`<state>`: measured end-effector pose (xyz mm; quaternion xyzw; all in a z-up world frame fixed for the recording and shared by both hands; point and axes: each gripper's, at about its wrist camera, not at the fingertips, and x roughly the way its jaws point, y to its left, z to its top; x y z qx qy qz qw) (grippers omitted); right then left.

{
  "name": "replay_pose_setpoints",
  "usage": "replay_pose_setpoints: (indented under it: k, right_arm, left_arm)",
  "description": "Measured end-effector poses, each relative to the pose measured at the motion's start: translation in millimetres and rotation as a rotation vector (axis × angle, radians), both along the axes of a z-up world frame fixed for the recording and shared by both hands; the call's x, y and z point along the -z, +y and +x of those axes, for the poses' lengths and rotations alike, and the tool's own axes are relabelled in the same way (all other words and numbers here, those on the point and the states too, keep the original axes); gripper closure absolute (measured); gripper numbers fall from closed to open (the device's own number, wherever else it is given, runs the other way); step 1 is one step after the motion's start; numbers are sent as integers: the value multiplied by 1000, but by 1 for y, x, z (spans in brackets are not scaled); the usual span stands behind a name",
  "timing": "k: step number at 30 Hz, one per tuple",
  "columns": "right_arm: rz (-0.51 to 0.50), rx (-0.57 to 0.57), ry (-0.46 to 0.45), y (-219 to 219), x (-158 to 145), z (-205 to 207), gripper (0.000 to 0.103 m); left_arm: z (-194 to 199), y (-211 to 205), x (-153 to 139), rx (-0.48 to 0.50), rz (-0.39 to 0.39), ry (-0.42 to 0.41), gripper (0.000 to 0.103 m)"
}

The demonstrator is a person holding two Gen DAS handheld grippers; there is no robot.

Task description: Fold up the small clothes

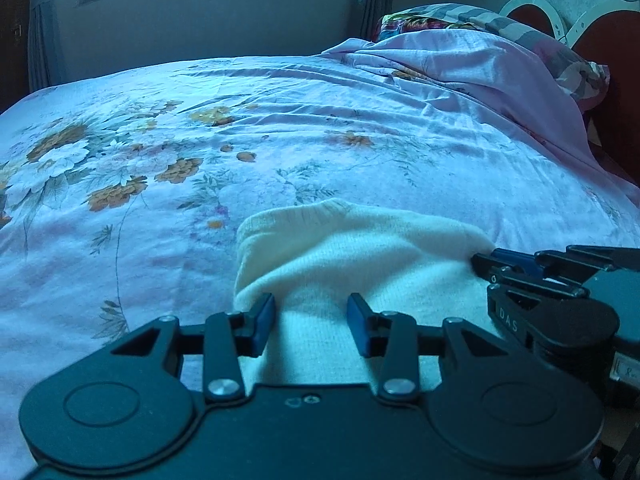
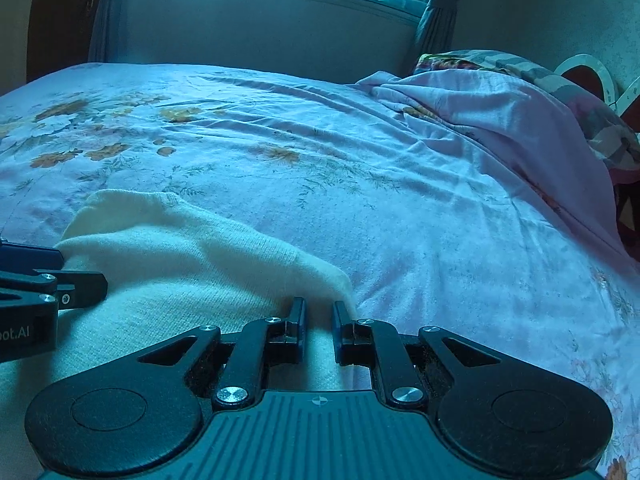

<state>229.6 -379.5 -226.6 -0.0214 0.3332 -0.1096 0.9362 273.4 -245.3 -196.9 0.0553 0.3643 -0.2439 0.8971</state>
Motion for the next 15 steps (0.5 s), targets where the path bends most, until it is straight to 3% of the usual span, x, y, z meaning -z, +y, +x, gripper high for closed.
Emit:
replay_pose_setpoints:
  k: [9, 12, 15]
  right_arm:
    - [104, -41, -108, 22, -45, -55, 91]
    - [132, -65, -84, 34, -43, -70, 91]
    - [130, -78, 10, 37, -21, -75, 92]
  left_arm:
    - [-34, 15, -15, 26, 18, 13, 64]
    - [-45, 16, -16, 34, 21, 26, 64]
    - [-57, 17, -16, 47, 38, 28, 64]
